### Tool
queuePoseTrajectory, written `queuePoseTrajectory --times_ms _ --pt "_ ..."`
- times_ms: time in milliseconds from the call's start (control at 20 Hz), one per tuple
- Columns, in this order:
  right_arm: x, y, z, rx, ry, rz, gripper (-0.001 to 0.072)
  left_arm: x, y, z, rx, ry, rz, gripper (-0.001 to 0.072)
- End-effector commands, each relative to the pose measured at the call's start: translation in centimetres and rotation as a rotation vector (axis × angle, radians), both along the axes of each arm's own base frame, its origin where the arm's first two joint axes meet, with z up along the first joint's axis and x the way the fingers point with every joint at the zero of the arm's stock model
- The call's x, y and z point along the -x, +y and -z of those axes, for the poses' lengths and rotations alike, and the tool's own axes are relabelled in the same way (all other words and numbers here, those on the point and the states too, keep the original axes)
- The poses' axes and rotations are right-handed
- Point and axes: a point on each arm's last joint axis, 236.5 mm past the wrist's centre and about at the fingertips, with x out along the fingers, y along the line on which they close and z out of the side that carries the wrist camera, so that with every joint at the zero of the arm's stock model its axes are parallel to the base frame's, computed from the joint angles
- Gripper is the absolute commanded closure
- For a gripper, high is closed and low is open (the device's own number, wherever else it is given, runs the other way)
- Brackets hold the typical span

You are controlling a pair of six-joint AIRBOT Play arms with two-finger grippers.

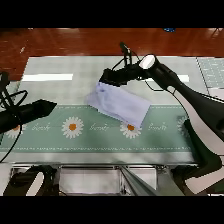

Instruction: Fold the shirts.

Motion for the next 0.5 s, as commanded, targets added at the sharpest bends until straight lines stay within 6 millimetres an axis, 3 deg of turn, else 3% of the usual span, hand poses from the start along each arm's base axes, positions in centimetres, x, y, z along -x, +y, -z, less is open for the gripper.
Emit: queuePoseTrajectory --times_ms 0,100,200,300,400,450 --pt "0.7 -0.2 -0.1 -0.039 0.09 -0.032 0.031 -0.3 0.2 0.9 0.026 -0.002 -0.038 0.0691" --pt "2.2 -4.3 -2.8 -0.035 0.141 -0.091 0.031 -1.2 0.8 0.2 0.026 -0.044 -0.068 0.0691" --pt "3.7 -10.9 -5.9 0.052 0.128 -0.116 0.031 -1.4 0.6 -0.1 0.042 -0.055 -0.075 0.0691" --pt "5.1 -19.5 -7.4 0.304 0.08 -0.037 0.031 -1.3 0.3 -0.2 0.058 -0.049 -0.07 0.0691" --pt "6.8 -28.5 -7.5 0.585 0.037 0.175 0.031 -1.2 0.3 -0.2 0.059 -0.046 -0.068 0.0691" --pt "7.8 -31.9 -7.2 0.662 0.028 0.308 0.031 -1.2 0.3 -0.2 0.059 -0.046 -0.068 0.0691"
